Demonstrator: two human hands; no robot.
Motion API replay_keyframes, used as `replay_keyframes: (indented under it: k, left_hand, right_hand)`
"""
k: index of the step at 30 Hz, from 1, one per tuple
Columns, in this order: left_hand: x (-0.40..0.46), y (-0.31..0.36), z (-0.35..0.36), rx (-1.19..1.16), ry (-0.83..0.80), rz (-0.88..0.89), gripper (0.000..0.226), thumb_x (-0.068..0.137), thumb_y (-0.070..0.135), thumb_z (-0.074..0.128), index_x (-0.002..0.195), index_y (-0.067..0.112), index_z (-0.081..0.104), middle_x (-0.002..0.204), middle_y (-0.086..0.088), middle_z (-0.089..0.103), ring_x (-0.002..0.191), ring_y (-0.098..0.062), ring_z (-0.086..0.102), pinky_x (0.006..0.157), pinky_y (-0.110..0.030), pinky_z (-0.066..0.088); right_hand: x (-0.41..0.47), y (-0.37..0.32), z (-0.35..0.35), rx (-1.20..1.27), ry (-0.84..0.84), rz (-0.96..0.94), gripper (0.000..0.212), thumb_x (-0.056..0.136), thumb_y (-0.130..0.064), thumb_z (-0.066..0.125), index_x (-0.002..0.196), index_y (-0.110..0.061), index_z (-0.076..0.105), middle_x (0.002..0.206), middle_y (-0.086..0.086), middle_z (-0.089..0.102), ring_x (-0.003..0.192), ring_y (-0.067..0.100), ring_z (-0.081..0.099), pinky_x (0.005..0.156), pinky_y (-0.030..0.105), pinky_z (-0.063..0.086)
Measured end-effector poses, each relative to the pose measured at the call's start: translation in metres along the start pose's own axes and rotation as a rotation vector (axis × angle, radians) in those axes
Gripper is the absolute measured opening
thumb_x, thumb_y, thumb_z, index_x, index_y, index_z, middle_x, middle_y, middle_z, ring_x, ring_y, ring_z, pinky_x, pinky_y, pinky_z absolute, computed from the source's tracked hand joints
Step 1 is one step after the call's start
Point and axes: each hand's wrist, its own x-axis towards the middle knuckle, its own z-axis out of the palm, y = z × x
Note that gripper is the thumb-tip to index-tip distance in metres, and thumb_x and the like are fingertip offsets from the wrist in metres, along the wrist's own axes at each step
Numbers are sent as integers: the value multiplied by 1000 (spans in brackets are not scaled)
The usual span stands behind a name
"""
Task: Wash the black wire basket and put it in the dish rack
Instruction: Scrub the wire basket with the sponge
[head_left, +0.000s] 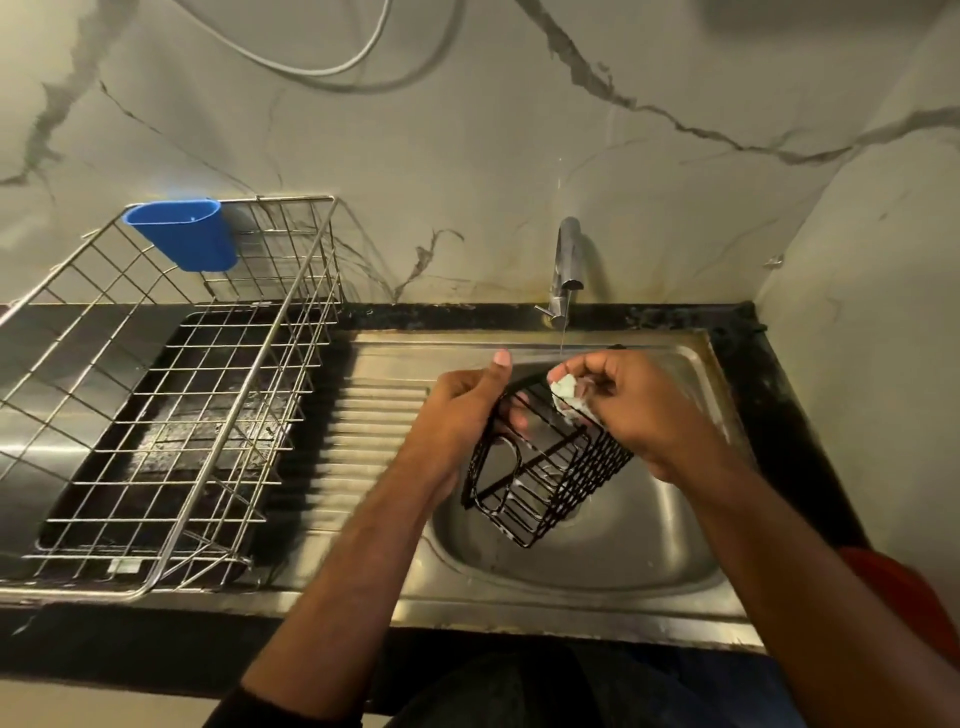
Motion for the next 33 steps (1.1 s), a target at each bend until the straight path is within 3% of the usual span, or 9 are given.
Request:
replay_keyframes:
  k: [2, 5, 8, 13, 17, 20, 25, 29, 33]
  left_hand:
    - [1, -6, 8, 53, 72, -18, 44, 102, 42, 57, 87, 2, 68, 61, -4, 60, 56, -19, 56, 64, -34, 53]
    - [3, -10, 12, 128, 183, 38, 37, 103, 33, 56, 72, 13, 63, 56, 0, 51, 48, -14, 48, 53, -30, 47]
    - [3, -13, 8, 143, 187, 87, 41, 97, 44, 58, 72, 12, 64, 62, -18, 58, 53, -26, 54, 49, -46, 53]
    - [-1, -10, 11, 64, 160, 92, 38, 99, 40, 61, 73, 13, 67, 68, -15, 56, 59, -27, 50, 58, -42, 49]
    - [-1, -11, 14, -2, 171, 97, 37, 103, 32, 57, 74, 12, 69, 68, -10, 58, 63, -23, 49, 64, -37, 44]
    - [-4, -9, 14, -51, 126, 125, 36, 106, 22, 50, 78, 11, 69, 62, 5, 65, 55, -6, 56, 57, -24, 46]
    - [-9, -7, 9, -109, 156, 147, 32, 104, 26, 57, 81, 6, 66, 68, -9, 64, 56, -20, 57, 56, -30, 50]
    - [-9, -4, 7, -181, 173, 139, 30, 104, 16, 56, 77, 4, 58, 51, 5, 58, 39, -3, 53, 41, -16, 44]
    - [-3, -10, 6, -190, 206, 158, 33, 100, 24, 63, 69, 11, 61, 57, -5, 48, 45, -14, 40, 43, -22, 35]
  right_hand:
    - [-1, 0, 6, -82, 29, -16, 24, 95, -8, 62, 98, -28, 75, 98, -10, 75, 90, 5, 70, 84, 24, 56]
    - [-9, -6, 10, -294, 68, -92, 24, 96, -10, 61, 104, -28, 74, 101, -14, 69, 85, -8, 60, 69, 1, 43]
    - [-13, -11, 0, -404, 178, -210, 26, 96, -3, 58, 109, -21, 73, 101, -10, 59, 80, -14, 47, 67, -7, 36]
    - [-4, -5, -8, -432, 217, -196, 23, 98, -6, 57, 111, -16, 72, 106, -4, 65, 83, -9, 53, 67, -7, 35]
    - [-18, -12, 11, -341, 138, -340, 24, 95, -6, 60, 112, -18, 72, 112, -8, 65, 99, -4, 59, 90, 4, 45]
    - [-28, -16, 26, -381, 6, -474, 32, 93, -2, 62, 118, -19, 71, 119, -7, 64, 109, 0, 59, 98, 11, 45]
    - [-10, 2, -8, -408, 75, -352, 30, 96, -7, 57, 117, -24, 69, 126, -7, 64, 109, 3, 59, 87, 0, 42]
    - [6, 17, -34, -523, 224, -257, 30, 96, -7, 58, 116, -26, 69, 120, -9, 67, 102, 7, 62, 92, 26, 55]
    - [-12, -11, -8, -424, 78, -317, 31, 94, -3, 59, 116, -24, 70, 123, -6, 65, 104, 8, 62, 84, 4, 45]
